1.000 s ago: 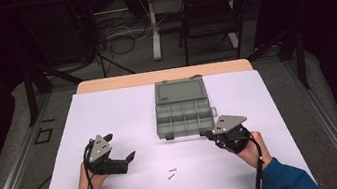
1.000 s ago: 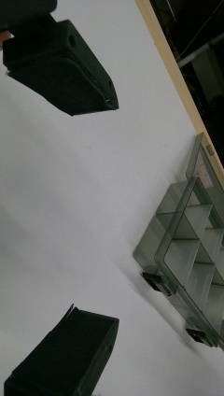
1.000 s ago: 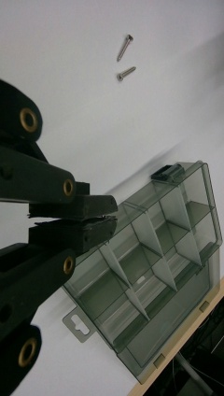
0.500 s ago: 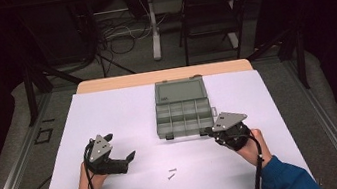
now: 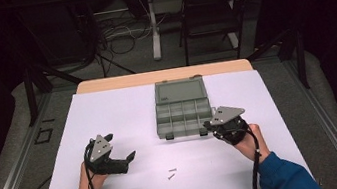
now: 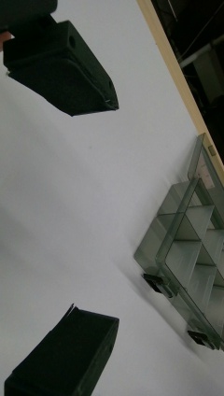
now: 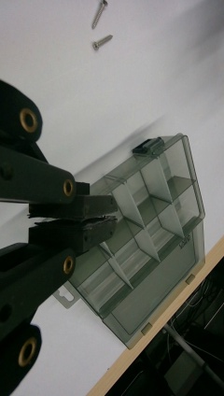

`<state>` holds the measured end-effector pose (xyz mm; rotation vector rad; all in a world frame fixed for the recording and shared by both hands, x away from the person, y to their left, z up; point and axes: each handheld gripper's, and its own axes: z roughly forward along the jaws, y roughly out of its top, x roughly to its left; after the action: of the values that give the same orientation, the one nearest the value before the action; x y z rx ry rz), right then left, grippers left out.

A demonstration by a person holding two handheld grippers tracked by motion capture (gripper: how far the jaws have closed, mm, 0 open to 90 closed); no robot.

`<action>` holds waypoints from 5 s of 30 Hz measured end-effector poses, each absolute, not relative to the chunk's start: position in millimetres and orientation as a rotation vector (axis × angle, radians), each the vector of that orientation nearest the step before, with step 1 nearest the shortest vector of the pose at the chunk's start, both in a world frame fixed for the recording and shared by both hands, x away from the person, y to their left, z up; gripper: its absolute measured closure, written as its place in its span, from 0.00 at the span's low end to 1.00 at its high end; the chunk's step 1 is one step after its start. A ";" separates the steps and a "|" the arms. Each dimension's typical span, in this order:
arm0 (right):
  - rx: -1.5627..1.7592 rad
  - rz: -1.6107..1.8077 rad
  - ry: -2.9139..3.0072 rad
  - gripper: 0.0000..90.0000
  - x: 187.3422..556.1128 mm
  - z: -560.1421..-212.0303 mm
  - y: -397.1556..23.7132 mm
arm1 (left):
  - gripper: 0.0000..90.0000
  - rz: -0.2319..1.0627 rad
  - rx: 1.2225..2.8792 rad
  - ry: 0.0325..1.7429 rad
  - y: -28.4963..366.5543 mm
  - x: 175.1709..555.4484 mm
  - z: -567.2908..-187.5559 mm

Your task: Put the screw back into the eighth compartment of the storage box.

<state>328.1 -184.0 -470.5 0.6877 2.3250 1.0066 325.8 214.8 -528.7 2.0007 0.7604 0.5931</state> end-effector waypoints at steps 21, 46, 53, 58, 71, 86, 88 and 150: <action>0.802 0.963 2.306 0.98 369.8 -478.7 -185.3 | 0.00 0.595 1.996 0.752 214.9 325.0 -527.5; 0.884 0.896 2.349 0.98 399.1 -498.1 -181.1 | 0.00 0.579 1.992 0.731 214.0 324.4 -527.8; 0.910 0.890 2.355 0.97 402.8 -502.4 -180.1 | 0.00 0.584 1.992 0.731 213.6 324.3 -528.1; 0.931 0.873 2.375 0.97 406.6 -508.1 -179.5 | 0.00 0.579 1.992 0.732 213.5 324.7 -528.5; 0.955 0.951 2.339 0.52 399.3 -496.0 -187.4 | 0.00 0.586 1.991 0.728 213.7 323.5 -527.4; 0.901 1.074 2.313 0.22 369.7 -477.2 -185.9 | 0.00 0.592 1.990 0.726 213.2 322.5 -526.9; 0.888 1.086 2.317 0.20 363.2 -475.8 -184.6 | 0.00 0.599 1.993 0.721 214.0 322.2 -526.1; 0.604 1.138 2.582 0.03 299.6 -518.7 -128.4 | 0.00 0.592 1.990 0.710 210.3 321.8 -526.2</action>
<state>299.6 -128.4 -518.7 0.6040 2.5816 1.1385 321.8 210.3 -526.2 1.9898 0.7102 0.5919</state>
